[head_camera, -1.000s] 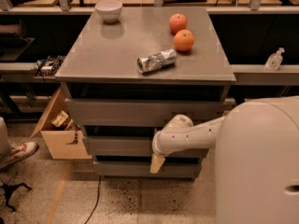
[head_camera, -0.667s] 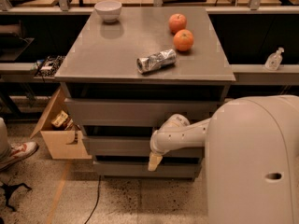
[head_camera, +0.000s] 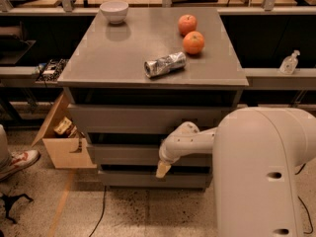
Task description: Open middle drawer
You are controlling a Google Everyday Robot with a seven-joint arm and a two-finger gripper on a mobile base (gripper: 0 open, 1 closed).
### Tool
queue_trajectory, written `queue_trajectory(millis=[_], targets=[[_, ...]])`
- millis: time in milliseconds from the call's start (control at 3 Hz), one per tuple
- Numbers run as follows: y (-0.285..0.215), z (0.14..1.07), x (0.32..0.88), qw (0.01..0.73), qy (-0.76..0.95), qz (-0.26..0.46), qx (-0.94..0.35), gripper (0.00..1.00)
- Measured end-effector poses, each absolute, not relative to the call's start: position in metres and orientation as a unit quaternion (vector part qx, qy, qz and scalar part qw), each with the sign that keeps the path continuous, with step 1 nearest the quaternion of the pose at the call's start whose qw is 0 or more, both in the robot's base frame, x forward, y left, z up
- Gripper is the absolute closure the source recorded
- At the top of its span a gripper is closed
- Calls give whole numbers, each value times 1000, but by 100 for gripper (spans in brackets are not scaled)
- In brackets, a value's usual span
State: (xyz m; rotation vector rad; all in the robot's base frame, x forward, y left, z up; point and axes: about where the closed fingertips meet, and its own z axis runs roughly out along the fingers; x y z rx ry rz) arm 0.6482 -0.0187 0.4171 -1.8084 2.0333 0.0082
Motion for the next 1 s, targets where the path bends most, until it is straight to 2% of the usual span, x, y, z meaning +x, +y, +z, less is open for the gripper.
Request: queue_trajectory(millis=[333, 1000], targets=[[-40, 405, 636, 195, 751, 19, -631, 40], [-43, 414, 634, 193, 753, 21, -628, 86]])
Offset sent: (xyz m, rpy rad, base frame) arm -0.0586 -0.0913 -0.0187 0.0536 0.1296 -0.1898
